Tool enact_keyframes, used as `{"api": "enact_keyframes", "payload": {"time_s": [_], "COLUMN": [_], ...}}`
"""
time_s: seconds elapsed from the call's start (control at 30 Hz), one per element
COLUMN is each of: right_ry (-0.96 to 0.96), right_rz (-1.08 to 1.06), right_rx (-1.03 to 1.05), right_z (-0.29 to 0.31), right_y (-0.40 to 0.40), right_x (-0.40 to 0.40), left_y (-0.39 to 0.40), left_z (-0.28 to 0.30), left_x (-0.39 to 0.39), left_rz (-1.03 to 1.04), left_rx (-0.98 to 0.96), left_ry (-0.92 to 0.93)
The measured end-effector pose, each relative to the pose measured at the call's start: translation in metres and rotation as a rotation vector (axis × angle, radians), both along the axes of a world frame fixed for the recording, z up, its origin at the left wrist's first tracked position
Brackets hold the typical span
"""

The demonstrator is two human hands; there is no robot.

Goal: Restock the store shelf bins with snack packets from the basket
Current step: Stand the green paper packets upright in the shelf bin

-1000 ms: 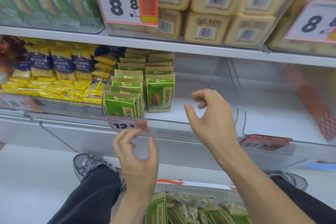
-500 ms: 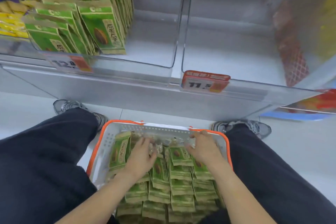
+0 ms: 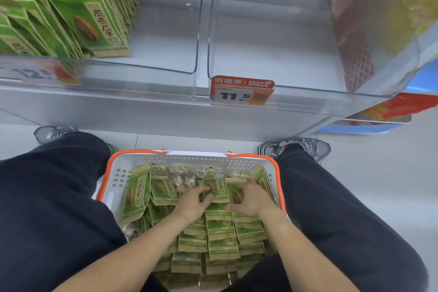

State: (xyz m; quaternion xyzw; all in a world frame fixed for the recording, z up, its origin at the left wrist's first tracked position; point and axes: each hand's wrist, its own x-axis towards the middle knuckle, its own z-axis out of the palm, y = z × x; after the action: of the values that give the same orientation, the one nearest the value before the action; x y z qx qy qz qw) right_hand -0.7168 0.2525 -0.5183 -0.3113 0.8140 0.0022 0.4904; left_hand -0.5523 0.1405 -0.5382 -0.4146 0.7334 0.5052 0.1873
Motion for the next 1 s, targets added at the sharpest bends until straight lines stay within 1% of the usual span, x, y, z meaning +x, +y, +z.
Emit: {"api": "enact_keyframes", "payload": {"time_s": [0.1,0.23,0.3,0.4,0.5,0.57,0.6,0.67,0.73,0.83,0.9,1.0], "right_ry": [-0.029,-0.037,-0.064,-0.111,-0.220,-0.277,-0.269,-0.218,-0.219,-0.297,-0.292,-0.364], "right_rz": [-0.014,-0.073,-0.156,-0.353,-0.535,-0.562,-0.539,-0.479,-0.468,-0.556,-0.604,-0.681], "right_rx": [-0.004,-0.013,-0.015,-0.061,-0.186,-0.243,-0.263,-0.312,-0.384,-0.492,-0.540,-0.547], "right_z": [0.004,0.008,0.011,0.018,0.026,0.031,0.034,0.036,0.038,0.037,0.038,0.047], "right_y": [-0.001,-0.003,-0.005,-0.009,-0.013,-0.013,-0.013,-0.011,-0.009,-0.008,-0.011,-0.020], "right_x": [0.008,0.012,0.010,0.003,-0.002,0.000,0.003,0.008,0.012,0.012,0.010,0.010], "left_y": [-0.006,-0.016,-0.020,-0.021,-0.016,-0.012,-0.011,-0.010,-0.010,-0.012,-0.013,-0.016], "left_z": [-0.002,0.000,0.001,0.004,0.021,0.034,0.039,0.047,0.053,0.059,0.058,0.065], "left_x": [-0.001,-0.004,-0.002,0.001,0.003,0.001,0.001,0.001,0.003,0.009,0.014,0.021], "left_rz": [0.155,0.412,0.555,0.682,0.705,0.662,0.636,0.575,0.541,0.541,0.553,0.583], "left_rx": [0.008,0.159,0.245,0.414,0.593,0.692,0.721,0.742,0.759,0.783,0.792,0.793], "left_ry": [-0.038,-0.067,-0.086,-0.095,-0.039,0.023,0.053,0.106,0.147,0.203,0.249,0.326]}}
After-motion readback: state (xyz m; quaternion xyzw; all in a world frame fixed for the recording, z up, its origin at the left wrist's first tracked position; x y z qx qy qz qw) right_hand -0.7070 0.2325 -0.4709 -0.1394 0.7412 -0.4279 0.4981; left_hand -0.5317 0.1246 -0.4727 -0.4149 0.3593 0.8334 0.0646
